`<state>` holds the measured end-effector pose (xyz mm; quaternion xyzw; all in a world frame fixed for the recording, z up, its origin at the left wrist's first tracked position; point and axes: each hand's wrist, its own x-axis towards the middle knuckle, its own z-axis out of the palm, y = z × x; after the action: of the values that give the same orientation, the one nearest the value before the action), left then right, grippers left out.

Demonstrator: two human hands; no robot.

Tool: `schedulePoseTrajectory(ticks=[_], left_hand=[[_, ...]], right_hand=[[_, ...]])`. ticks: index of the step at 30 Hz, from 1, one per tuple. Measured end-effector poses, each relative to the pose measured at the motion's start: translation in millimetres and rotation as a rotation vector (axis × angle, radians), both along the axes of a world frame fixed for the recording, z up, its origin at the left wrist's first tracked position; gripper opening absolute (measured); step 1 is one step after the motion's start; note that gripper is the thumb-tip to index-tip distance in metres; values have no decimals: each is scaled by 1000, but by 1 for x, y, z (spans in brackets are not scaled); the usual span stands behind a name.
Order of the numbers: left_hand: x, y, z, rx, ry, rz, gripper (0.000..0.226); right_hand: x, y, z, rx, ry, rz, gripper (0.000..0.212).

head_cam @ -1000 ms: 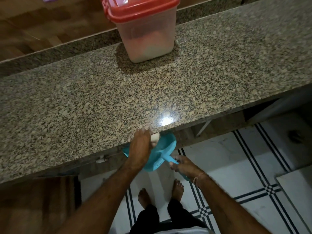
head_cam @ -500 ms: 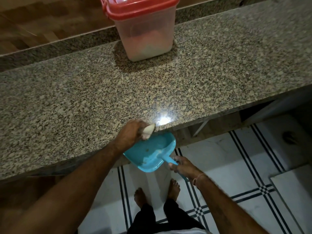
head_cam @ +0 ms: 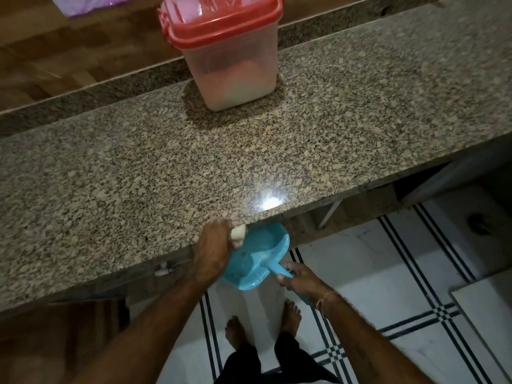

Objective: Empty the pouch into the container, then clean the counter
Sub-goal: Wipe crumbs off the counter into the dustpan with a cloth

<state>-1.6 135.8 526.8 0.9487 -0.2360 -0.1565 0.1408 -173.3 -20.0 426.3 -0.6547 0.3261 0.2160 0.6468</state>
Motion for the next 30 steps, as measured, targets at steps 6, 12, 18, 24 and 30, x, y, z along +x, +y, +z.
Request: schedulePoseTrajectory(ticks=[6, 12, 18, 24, 30], left_hand=[[30, 8, -2, -101, -110, 156, 26], [37, -15, -16, -124, 93, 98, 38], [13, 8, -19, -300, 139, 197, 29], [-54, 112, -48, -495, 137, 566, 34], [-111, 224, -69, -353, 204, 957, 39]], right_hand=[[6, 6, -5, 18, -19, 12, 17], [4, 10, -3, -5, -2, 87, 22], [3, 22, 7, -20, 40, 173, 17], [8, 59, 9, -55, 58, 320, 16], [6, 147, 10, -85, 65, 552, 20]])
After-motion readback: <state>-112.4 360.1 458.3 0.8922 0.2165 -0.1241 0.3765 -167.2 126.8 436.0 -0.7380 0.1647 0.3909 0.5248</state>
